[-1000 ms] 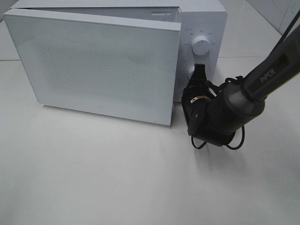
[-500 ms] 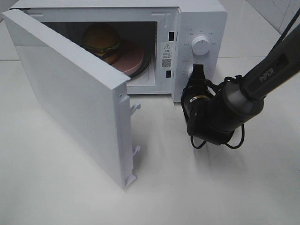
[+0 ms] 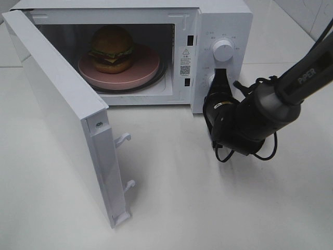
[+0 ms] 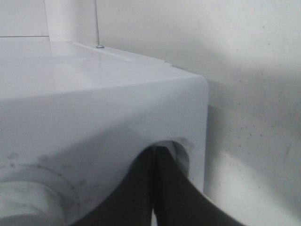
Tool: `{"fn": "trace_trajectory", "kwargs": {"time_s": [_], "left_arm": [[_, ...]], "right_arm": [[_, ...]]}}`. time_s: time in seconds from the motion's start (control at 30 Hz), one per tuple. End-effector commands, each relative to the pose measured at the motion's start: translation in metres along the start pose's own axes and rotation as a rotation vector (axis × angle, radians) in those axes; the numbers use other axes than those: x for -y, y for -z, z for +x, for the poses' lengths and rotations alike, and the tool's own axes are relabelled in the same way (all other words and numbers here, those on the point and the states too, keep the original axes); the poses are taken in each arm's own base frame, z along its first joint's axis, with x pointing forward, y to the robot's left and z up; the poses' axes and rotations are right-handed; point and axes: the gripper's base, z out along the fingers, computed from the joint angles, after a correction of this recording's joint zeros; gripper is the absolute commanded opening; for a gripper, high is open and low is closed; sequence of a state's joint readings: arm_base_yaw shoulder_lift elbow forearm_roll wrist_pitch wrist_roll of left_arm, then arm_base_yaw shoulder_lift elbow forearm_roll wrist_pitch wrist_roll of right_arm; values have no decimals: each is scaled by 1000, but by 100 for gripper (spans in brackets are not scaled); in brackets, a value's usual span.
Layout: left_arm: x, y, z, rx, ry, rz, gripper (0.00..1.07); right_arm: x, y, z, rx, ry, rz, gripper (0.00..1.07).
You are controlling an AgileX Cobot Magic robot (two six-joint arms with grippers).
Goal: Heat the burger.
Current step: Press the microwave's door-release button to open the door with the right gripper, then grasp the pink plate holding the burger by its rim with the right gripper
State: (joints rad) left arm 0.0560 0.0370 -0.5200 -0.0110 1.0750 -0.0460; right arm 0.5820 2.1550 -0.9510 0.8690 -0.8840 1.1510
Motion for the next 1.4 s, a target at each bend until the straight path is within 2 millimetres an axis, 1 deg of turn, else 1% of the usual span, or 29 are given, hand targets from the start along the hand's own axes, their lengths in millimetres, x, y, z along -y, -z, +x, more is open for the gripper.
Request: {"fn": "trace_trajectory", "kwargs": {"time_s": [0.03, 0.1, 0.23, 0.37, 0.5, 0.53, 0.63, 0.7, 0.73, 0.77, 0.8, 0.83, 0.87, 0.9, 0.93, 0.97, 1.0, 1.03, 1.07, 1.1, 1.17, 1.2, 1.23, 1.27, 1.33, 1.4], "left_arm": [[0, -1, 0, 7, -1, 0, 92], [0, -1, 0, 7, -1, 0, 92], [0, -1, 0, 7, -1, 0, 92], [0, -1, 0, 7, -1, 0, 92], [0, -1, 0, 7, 0, 0, 92], [0, -1, 0, 7, 0, 0, 92], [0, -1, 0, 7, 0, 0, 92], [0, -1, 0, 7, 0, 0, 92], [0, -1, 0, 7, 0, 0, 92], [0, -1, 0, 7, 0, 0, 92], [0, -1, 0, 7, 0, 0, 92], [0, -1, 0, 7, 0, 0, 92], [0, -1, 0, 7, 0, 0, 92], [0, -1, 0, 7, 0, 0, 92], [0, -1, 0, 7, 0, 0, 92], [0, -1, 0, 7, 0, 0, 92], [0, -1, 0, 7, 0, 0, 92], [0, -1, 0, 7, 0, 0, 92], [0, -1, 0, 7, 0, 0, 92], [0, -1, 0, 7, 0, 0, 92], [0, -1, 0, 7, 0, 0, 92], [0, -1, 0, 7, 0, 0, 92], [0, -1, 0, 7, 0, 0, 92], [0, -1, 0, 7, 0, 0, 92], [0, -1, 0, 7, 0, 0, 92], [0, -1, 0, 7, 0, 0, 92]], "right_arm": [[-36, 5, -4, -6, 25, -166, 0], [-27, 12, -5, -56, 48, -73, 0], [-24, 17, -6, -74, 72, -27, 0], [-16, 25, -7, -120, 128, 70, 0], [-13, 31, -9, -141, 166, 106, 0], [-13, 37, -11, -156, 199, 119, 0], [-13, 40, -12, -166, 226, 128, 0], [-13, 52, -15, -216, 350, 155, 0], [-13, 52, -15, -216, 350, 155, 0], [-15, 59, -15, -254, 424, 166, 0], [-15, 59, -15, -254, 424, 166, 0], [-17, 62, -15, -270, 452, 167, 0], [-20, 68, -14, -315, 530, 170, 0], [-20, 68, -14, -315, 530, 170, 0], [-24, 74, -12, -369, 627, 164, 0], [-26, 77, -12, -392, 675, 159, 0], [-26, 77, -12, -392, 675, 159, 0], [-30, 84, -10, -450, 769, 151, 1], [-30, 84, -10, -450, 769, 151, 1], [-34, 91, -9, -507, 865, 146, 1], [-35, 95, -9, -528, 896, 146, 1], [-38, 102, -9, -573, 955, 151, 1], [-38, 102, -9, -573, 955, 151, 1], [-40, 108, -10, -617, 1013, 155, 1], [-41, 112, -10, -637, 1035, 159, 1], [-44, 119, -9, -697, 1115, 163, 2]]}}
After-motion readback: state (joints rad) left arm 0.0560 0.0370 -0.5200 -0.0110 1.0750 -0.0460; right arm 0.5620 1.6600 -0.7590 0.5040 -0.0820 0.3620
